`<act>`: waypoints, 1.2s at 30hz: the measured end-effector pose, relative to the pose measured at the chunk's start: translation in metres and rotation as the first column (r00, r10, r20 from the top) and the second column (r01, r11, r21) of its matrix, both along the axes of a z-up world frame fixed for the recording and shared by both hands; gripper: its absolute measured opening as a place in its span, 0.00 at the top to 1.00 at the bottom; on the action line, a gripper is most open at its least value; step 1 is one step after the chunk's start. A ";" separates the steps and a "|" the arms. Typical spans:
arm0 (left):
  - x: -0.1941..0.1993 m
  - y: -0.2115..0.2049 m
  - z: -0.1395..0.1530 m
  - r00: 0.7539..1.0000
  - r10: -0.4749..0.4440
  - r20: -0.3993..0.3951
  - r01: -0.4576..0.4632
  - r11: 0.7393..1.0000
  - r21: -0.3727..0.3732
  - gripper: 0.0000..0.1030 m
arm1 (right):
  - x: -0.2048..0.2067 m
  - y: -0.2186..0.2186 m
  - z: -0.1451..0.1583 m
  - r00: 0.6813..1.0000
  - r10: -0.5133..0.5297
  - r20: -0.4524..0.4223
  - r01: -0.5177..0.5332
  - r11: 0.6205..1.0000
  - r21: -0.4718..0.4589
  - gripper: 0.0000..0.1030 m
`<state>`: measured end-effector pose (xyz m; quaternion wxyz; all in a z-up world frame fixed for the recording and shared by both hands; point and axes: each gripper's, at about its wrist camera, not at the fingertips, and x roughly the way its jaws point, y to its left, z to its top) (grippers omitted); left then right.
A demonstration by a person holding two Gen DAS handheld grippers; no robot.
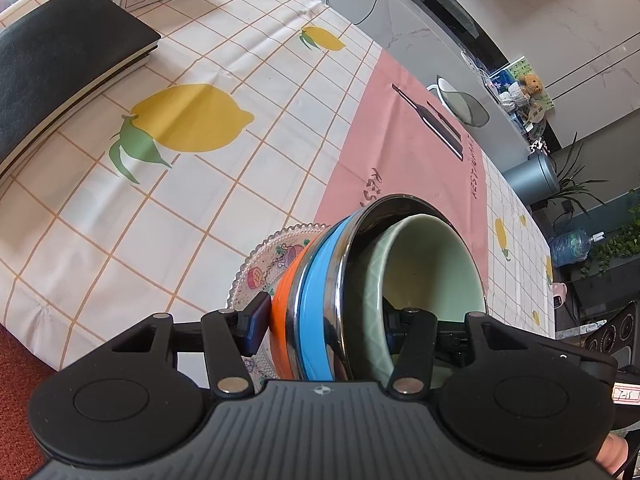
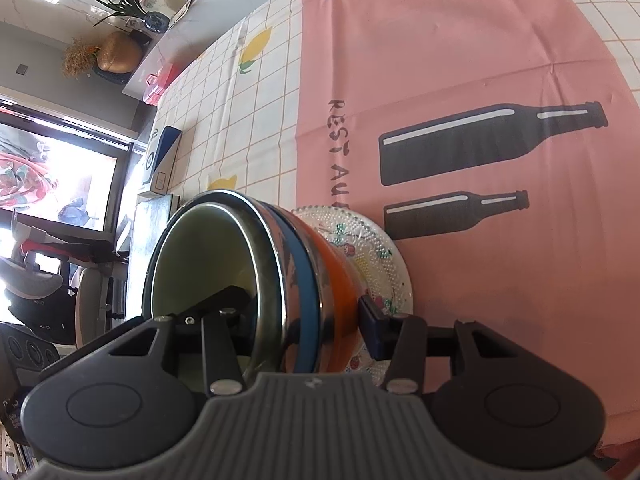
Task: Organize plates and bowls
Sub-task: 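Carry the bowl stack with the left tool over the glass plate stack, then lower the bowl stack onto the plates and open the left tool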
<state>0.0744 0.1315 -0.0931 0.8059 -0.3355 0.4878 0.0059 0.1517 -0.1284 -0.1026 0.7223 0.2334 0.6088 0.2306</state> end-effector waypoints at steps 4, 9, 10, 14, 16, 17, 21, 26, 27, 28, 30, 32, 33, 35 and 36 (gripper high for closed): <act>0.001 0.001 0.000 1.000 0.000 0.010 0.000 1.000 0.003 0.43 | 0.000 0.000 0.000 1.000 0.005 0.017 -0.005 1.000 0.005 0.55; 0.000 0.001 -0.001 1.000 -0.010 0.016 0.010 1.000 0.003 0.42 | 0.000 0.000 0.000 1.000 0.015 0.027 -0.015 1.000 0.007 0.54; 0.000 0.001 -0.001 1.000 -0.010 0.015 0.010 1.000 0.003 0.42 | -0.001 0.001 0.000 0.999 0.017 0.029 -0.017 1.000 0.004 0.54; 0.001 0.002 -0.001 1.000 -0.009 0.002 0.009 1.000 0.001 0.42 | 0.000 0.004 0.001 0.999 0.023 0.034 -0.023 1.000 -0.008 0.52; 0.002 0.002 0.003 1.000 -0.005 0.009 0.005 1.000 0.021 0.40 | 0.000 0.004 0.004 0.998 0.026 0.052 -0.025 1.000 -0.018 0.52; 0.002 0.002 0.004 1.000 -0.003 0.012 0.003 1.000 0.027 0.36 | 0.000 0.004 0.007 0.998 0.025 0.066 -0.024 1.000 -0.020 0.51; 0.003 0.003 0.013 1.000 -0.003 0.025 0.001 0.999 0.053 0.31 | 0.000 0.003 0.020 0.992 0.034 0.125 -0.029 0.999 -0.040 0.43; 0.001 0.000 0.031 0.998 -0.022 0.063 0.014 0.992 0.123 0.28 | -0.002 0.001 0.034 0.982 0.048 0.185 -0.036 0.997 -0.069 0.40; 0.000 -0.001 0.035 0.997 -0.025 0.074 0.015 0.991 0.137 0.27 | -0.003 0.000 0.038 0.979 0.050 0.196 -0.036 0.997 -0.075 0.38; -0.001 -0.002 0.042 0.995 -0.031 0.093 0.016 0.987 0.159 0.27 | -0.004 -0.001 0.041 0.976 0.052 0.210 -0.036 0.996 -0.080 0.38; -0.005 -0.005 0.055 0.991 -0.043 0.130 0.015 0.978 0.208 0.27 | -0.007 -0.003 0.050 0.968 0.059 0.243 -0.037 0.995 -0.095 0.38; -0.010 -0.010 0.068 0.984 -0.063 0.168 0.017 0.966 0.260 0.27 | -0.013 -0.005 0.062 0.954 0.069 0.293 -0.034 0.992 -0.121 0.38; -0.014 -0.013 0.074 0.979 -0.072 0.189 0.017 0.961 0.276 0.27 | -0.016 -0.007 0.069 0.944 0.074 0.321 -0.031 0.990 -0.136 0.37; -0.023 -0.020 0.089 0.962 -0.109 0.250 0.026 0.950 0.312 0.27 | -0.024 -0.011 0.082 0.919 0.087 0.383 -0.023 0.985 -0.168 0.37; -0.028 -0.024 0.094 0.953 -0.126 0.277 0.030 0.944 0.327 0.27 | -0.029 -0.013 0.088 0.903 0.096 0.418 -0.019 0.982 -0.186 0.36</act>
